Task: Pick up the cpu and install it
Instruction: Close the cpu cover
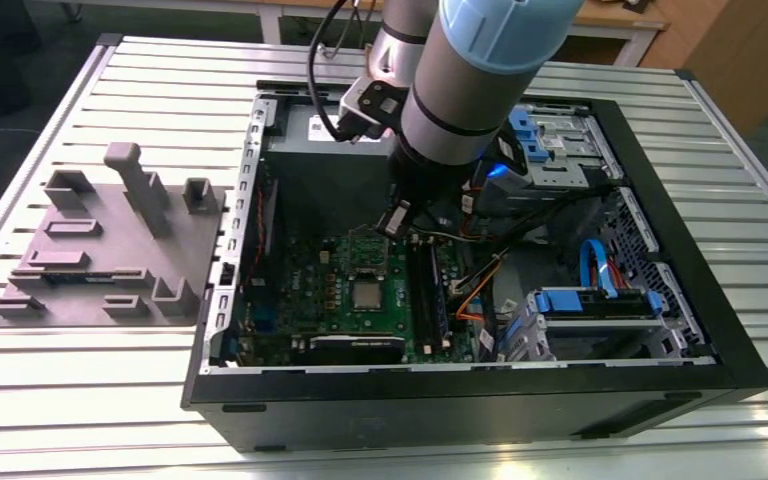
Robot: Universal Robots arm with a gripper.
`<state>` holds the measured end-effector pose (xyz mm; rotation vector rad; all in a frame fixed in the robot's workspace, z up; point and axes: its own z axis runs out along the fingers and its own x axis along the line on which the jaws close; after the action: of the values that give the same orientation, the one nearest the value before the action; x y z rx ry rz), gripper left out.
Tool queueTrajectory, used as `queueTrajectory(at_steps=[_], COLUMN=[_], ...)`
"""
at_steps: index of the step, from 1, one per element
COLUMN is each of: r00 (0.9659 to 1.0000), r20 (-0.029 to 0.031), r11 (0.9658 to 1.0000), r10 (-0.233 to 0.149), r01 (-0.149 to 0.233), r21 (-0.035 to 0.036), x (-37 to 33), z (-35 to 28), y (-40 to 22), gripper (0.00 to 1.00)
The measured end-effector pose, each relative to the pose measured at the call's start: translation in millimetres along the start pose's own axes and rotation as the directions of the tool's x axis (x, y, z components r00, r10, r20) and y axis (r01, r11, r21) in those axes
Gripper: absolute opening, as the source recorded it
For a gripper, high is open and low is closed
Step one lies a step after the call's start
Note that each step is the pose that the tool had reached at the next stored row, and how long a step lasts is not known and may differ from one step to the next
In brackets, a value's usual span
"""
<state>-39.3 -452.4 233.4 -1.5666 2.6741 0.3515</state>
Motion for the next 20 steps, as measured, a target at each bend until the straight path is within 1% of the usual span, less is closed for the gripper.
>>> queueTrajectory(at_steps=[11, 20], r00=[1.0, 1.0], r20=[-0.0003, -0.002], r11=[1.0, 1.0], r10=[-0.003, -0.01], r01=[0.003, 0.01], r21=[-0.0005, -0.0013], x=[0.0, 0.8], z=[-2.2, -3.3], y=[1.1, 2.8], gripper=[0.1, 0.1])
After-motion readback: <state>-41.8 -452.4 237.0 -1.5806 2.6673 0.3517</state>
